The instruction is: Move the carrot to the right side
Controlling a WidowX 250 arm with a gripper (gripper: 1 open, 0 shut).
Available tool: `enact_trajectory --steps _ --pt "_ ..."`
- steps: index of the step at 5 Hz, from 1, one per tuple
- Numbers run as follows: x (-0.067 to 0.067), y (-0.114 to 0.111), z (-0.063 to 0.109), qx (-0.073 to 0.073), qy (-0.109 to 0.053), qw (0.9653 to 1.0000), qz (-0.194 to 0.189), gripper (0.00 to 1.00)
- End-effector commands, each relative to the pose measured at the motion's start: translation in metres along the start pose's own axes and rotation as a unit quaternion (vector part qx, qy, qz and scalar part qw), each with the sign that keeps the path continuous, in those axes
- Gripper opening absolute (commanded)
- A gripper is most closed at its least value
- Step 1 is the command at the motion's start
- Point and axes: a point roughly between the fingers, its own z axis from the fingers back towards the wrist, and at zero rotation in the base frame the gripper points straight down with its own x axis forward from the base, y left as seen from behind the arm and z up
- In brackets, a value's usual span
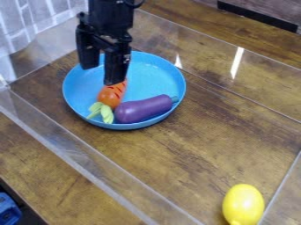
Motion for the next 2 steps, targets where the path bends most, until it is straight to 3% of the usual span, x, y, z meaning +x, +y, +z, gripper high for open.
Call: enact_trajectory --steps 1,2 --pt "0.006 -0.002 0.008 0.020 -0.037 0.9958 -0.081 1.00" --pt "0.012 -0.017 -0.002 0.027 -0.044 0.9797 -0.194 1.00"
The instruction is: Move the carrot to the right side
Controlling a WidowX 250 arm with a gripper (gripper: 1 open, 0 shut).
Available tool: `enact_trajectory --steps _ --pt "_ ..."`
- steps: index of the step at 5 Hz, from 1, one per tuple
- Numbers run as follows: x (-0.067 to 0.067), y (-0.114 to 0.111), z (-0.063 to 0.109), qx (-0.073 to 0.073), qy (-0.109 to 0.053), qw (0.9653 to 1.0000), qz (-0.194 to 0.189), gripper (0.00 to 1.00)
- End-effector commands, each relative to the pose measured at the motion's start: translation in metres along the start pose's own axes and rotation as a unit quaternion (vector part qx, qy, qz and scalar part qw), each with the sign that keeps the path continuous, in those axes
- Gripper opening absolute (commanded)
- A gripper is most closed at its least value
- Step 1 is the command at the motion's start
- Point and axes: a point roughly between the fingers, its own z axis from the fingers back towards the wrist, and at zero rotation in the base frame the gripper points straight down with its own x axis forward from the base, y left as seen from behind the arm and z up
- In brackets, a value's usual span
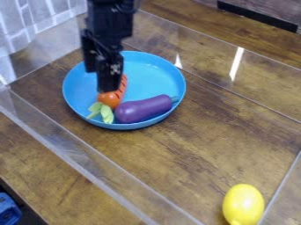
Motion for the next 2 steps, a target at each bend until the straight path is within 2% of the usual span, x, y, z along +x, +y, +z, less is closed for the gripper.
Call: enact_trajectory --steps 1,2 --pt "0.002 0.010 0.000 0.020 -0.017 0.9984 -0.050 1.00" --pt "0.002 0.022 -0.012 0.024 -0.016 0.9977 -0.061 1.00"
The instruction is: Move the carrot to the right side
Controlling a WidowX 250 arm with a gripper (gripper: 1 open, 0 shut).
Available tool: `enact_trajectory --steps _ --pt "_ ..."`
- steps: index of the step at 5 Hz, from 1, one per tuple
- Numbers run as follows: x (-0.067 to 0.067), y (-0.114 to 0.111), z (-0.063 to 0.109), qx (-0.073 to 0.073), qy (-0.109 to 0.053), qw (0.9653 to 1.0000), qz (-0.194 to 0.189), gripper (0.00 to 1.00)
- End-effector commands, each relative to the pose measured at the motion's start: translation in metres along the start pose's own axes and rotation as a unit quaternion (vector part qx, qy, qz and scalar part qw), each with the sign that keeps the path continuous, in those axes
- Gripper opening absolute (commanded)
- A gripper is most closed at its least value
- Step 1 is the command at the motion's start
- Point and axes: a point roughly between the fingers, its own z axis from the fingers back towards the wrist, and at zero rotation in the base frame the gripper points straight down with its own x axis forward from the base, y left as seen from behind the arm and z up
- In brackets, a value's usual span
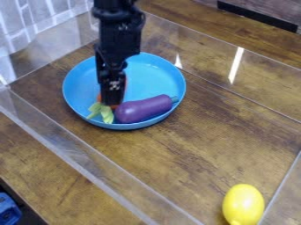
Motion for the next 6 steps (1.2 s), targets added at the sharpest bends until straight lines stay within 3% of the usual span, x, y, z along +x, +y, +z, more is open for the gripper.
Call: enact_trajectory --steps 1,3,5,6 --pt "0.003 0.009 -0.004 0.016 -0.013 0.9997 -0.011 1.00" --pt "0.006 0.014 -0.025 0.020 -0.019 0.9989 -0.038 1.00" --pt "-0.003 0.019 -0.022 0.028 -0.035 0.9989 0.011 1.00" --pt "0.000 0.019 -0.019 0.029 -0.034 0.9990 -0.002 0.00"
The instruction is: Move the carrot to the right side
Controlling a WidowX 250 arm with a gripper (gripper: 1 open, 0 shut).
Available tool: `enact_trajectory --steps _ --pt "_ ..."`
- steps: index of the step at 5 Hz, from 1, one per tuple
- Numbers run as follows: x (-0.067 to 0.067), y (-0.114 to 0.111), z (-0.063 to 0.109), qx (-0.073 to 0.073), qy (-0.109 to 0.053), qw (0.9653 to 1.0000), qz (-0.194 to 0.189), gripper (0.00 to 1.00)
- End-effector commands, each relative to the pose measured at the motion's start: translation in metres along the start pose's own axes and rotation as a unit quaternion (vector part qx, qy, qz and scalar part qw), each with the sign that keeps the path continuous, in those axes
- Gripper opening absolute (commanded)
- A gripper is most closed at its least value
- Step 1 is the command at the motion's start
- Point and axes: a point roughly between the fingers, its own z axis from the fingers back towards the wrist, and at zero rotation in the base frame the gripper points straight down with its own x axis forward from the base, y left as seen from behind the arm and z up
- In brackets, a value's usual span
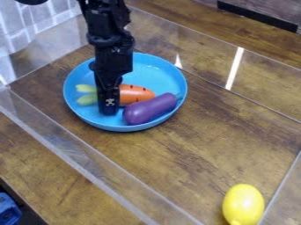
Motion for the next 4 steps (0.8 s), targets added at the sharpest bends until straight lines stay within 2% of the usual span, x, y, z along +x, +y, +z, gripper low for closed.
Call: enact_trajectory --steps 1,3,4 --pt "0.001 0.011 0.025 0.022 -0.014 0.9995 -0.018 0.00" --pt "0.000 0.016 0.046 0.027 -0.012 0.9977 -0.061 0.00" --pt "0.003 0.022 0.042 0.029 -0.010 0.9981 -0.053 0.00"
